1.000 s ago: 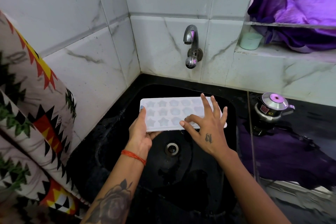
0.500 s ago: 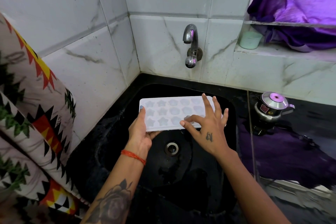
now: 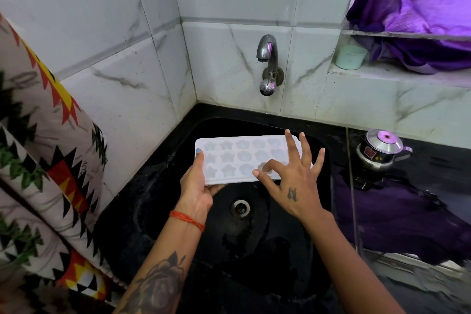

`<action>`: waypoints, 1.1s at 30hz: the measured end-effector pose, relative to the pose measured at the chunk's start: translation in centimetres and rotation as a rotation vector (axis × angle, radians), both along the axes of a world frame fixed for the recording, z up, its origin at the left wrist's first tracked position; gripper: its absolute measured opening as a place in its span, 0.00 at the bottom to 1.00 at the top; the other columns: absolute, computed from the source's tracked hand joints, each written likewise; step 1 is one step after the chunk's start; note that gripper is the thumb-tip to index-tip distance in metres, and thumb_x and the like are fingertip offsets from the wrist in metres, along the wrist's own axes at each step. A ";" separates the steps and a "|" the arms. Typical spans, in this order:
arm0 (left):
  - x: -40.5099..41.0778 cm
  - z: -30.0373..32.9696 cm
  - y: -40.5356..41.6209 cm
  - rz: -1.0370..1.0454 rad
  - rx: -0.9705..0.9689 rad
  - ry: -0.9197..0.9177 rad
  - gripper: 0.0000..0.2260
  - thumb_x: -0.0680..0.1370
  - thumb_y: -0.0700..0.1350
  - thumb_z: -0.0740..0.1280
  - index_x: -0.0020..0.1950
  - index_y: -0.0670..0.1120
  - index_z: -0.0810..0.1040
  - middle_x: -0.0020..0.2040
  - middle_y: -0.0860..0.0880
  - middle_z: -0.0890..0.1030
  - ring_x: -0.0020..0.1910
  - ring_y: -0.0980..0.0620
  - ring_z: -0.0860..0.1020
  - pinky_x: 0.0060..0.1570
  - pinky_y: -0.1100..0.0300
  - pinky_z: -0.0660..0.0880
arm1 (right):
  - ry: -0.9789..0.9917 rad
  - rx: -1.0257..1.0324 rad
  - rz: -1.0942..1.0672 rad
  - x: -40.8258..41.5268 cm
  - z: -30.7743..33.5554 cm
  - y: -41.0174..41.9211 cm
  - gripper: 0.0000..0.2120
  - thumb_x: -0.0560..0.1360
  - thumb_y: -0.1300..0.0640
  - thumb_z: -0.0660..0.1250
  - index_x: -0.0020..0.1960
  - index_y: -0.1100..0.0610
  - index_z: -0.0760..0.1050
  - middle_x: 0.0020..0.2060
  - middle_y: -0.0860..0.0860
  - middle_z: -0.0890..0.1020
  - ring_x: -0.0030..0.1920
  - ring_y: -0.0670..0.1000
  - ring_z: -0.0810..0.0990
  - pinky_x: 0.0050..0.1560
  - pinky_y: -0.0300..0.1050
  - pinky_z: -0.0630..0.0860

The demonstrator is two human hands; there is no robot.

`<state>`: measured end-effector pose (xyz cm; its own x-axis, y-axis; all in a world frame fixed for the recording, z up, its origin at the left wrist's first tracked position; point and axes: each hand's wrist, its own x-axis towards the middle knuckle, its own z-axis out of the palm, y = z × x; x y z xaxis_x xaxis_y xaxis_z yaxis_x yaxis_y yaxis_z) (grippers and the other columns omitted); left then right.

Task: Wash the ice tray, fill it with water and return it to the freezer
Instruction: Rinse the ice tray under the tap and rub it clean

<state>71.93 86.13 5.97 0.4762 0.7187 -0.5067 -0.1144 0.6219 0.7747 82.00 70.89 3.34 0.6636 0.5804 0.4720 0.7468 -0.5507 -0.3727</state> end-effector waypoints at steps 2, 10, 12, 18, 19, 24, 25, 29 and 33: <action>0.0 0.0 0.0 0.003 0.002 -0.002 0.11 0.77 0.54 0.66 0.48 0.46 0.78 0.43 0.45 0.82 0.41 0.47 0.82 0.34 0.51 0.79 | 0.078 0.031 0.007 -0.1 0.0 0.1 0.22 0.72 0.30 0.53 0.42 0.41 0.80 0.76 0.54 0.57 0.77 0.58 0.44 0.70 0.69 0.36; -0.1 -0.1 0.0 -0.002 0.004 -0.008 0.11 0.78 0.53 0.66 0.48 0.46 0.78 0.44 0.45 0.82 0.42 0.46 0.82 0.35 0.50 0.79 | 0.235 0.076 0.041 -0.3 0.4 -0.1 0.21 0.68 0.29 0.54 0.39 0.41 0.80 0.77 0.49 0.55 0.77 0.52 0.40 0.69 0.62 0.30; -0.1 -0.1 0.0 -0.004 0.006 -0.005 0.11 0.77 0.54 0.66 0.49 0.46 0.78 0.45 0.45 0.83 0.42 0.46 0.82 0.36 0.50 0.79 | 0.212 0.066 0.035 -0.2 0.4 -0.2 0.21 0.69 0.29 0.55 0.37 0.42 0.78 0.77 0.50 0.55 0.77 0.53 0.40 0.70 0.63 0.30; -0.1 -0.2 -0.1 -0.005 0.004 -0.006 0.11 0.77 0.54 0.66 0.49 0.46 0.78 0.44 0.45 0.83 0.42 0.46 0.82 0.36 0.50 0.79 | 0.133 0.037 0.019 -0.2 0.6 -0.3 0.22 0.71 0.30 0.54 0.37 0.44 0.77 0.76 0.54 0.57 0.77 0.57 0.43 0.69 0.66 0.33; 0.0 -0.2 -0.1 -0.005 0.003 -0.006 0.12 0.77 0.54 0.66 0.49 0.46 0.78 0.44 0.45 0.83 0.42 0.46 0.82 0.36 0.50 0.79 | 0.124 0.041 0.017 -0.3 0.6 -0.3 0.21 0.71 0.30 0.54 0.38 0.44 0.77 0.76 0.54 0.57 0.77 0.57 0.43 0.69 0.66 0.33; 0.1 -0.1 -0.1 -0.005 0.003 -0.005 0.11 0.77 0.54 0.66 0.48 0.46 0.78 0.43 0.45 0.83 0.41 0.47 0.82 0.36 0.50 0.80 | 0.069 0.144 0.046 -1.0 1.2 0.5 0.19 0.73 0.35 0.58 0.46 0.48 0.79 0.75 0.57 0.60 0.76 0.59 0.49 0.71 0.68 0.40; 0.1 -0.1 -0.1 -0.009 0.002 -0.006 0.11 0.77 0.54 0.66 0.48 0.46 0.78 0.43 0.45 0.83 0.41 0.46 0.82 0.37 0.50 0.80 | 0.057 0.154 0.058 -1.2 1.2 0.8 0.19 0.73 0.35 0.58 0.45 0.48 0.78 0.74 0.57 0.61 0.76 0.60 0.50 0.71 0.68 0.41; 0.2 -0.1 -0.2 -0.022 0.000 -0.010 0.12 0.77 0.54 0.66 0.49 0.45 0.78 0.44 0.44 0.83 0.42 0.45 0.83 0.38 0.49 0.80 | 0.064 0.093 0.090 -1.6 1.0 1.5 0.19 0.73 0.35 0.56 0.43 0.46 0.79 0.75 0.56 0.60 0.77 0.59 0.47 0.70 0.67 0.37; 0.2 -0.1 -0.3 -0.013 0.007 -0.007 0.13 0.77 0.54 0.66 0.49 0.45 0.78 0.44 0.44 0.83 0.42 0.45 0.83 0.36 0.51 0.79 | 0.094 0.024 0.104 -1.9 1.1 1.7 0.21 0.74 0.34 0.52 0.44 0.43 0.81 0.76 0.55 0.56 0.77 0.56 0.41 0.69 0.63 0.30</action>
<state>72.08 85.87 5.92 0.4893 0.7159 -0.4980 -0.1119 0.6178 0.7783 80.14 72.58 4.41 0.6420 0.6377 0.4256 0.7609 -0.4618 -0.4559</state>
